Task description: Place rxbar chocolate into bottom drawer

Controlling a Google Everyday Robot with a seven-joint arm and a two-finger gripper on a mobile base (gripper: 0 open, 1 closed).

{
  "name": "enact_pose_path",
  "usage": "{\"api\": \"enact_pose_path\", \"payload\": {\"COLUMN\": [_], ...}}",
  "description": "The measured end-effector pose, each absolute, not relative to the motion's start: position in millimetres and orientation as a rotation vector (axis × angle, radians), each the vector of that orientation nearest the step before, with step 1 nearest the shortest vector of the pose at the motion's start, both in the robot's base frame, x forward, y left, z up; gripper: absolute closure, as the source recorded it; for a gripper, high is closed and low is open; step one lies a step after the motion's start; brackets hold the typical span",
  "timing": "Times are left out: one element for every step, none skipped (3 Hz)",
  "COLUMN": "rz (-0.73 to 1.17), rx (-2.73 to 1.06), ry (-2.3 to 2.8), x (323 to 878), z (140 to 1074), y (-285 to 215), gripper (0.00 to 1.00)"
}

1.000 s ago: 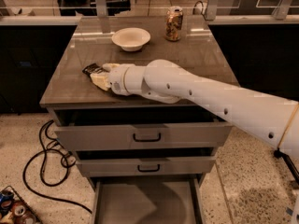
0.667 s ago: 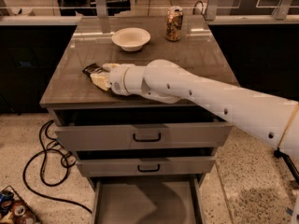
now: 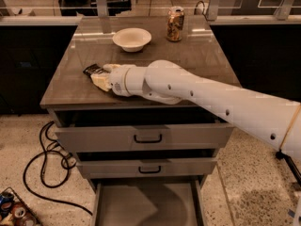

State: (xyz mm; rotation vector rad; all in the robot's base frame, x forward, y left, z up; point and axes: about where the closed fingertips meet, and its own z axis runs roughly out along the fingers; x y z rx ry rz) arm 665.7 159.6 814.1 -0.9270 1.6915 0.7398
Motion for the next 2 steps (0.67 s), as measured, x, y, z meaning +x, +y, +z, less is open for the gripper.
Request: {"api": "enact_pose_path", "payload": {"rz": [0.740,0.740], "rx": [-0.927,-0.928], "ry": [1.691,1.691], "x": [665.7,665.5], "z": [814.2,814.2], "y": [159.6,159.7], "gripper": [1.00,1.00]}}
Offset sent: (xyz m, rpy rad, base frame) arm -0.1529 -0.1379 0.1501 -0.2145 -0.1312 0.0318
